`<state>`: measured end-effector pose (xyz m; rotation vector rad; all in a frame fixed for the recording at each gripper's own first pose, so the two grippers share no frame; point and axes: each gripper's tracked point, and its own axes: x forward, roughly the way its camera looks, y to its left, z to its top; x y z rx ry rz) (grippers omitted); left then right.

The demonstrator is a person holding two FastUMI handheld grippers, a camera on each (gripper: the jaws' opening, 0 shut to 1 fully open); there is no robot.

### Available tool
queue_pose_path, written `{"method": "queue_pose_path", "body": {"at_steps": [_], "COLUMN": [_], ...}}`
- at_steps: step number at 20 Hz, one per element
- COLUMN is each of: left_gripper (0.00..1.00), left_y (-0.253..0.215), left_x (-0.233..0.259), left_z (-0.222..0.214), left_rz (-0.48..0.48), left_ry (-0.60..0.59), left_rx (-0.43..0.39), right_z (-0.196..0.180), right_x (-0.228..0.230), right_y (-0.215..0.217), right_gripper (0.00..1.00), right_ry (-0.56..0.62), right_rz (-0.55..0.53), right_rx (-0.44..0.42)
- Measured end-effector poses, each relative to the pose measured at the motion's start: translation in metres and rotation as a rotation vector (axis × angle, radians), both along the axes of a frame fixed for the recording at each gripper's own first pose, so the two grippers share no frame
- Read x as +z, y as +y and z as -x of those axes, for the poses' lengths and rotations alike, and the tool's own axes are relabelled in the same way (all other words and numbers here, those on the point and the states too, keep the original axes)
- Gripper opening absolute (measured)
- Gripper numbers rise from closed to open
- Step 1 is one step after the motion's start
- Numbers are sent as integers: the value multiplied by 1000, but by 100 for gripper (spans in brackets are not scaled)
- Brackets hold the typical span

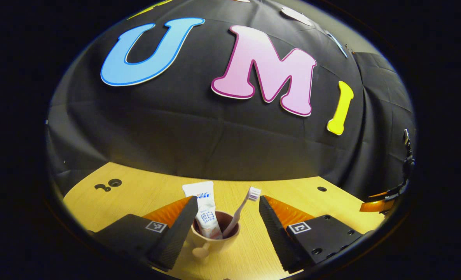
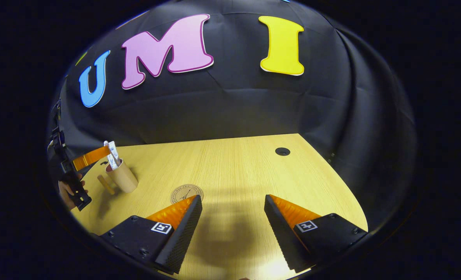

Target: Put the toothbrush and toothpaste on the desktop into the cup, then pick up the cup and place it on the coaster on the desktop.

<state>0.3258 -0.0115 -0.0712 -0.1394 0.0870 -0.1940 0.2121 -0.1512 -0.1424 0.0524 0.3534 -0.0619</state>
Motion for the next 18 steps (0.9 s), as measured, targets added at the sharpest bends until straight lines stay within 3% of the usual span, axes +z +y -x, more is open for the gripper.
{"method": "queue_pose_path", "body": {"at_steps": [5, 9, 18], "left_gripper": [98, 98, 98], "left_y": [22, 30, 36], "left_x": [-3, -10, -72], "left_z": [23, 36, 35], "left_rz": [-101, -165, -278], "left_ry": [114, 229, 635], "left_rx": [25, -13, -57], "right_z": [4, 8, 21], "right_x": [3, 4, -9], "right_y": [-3, -6, -22], "right_gripper": [98, 99, 98], "right_ry": [-3, -9, 2], "right_rz": [-19, -56, -119], "right_rx": [-3, -16, -69]}}
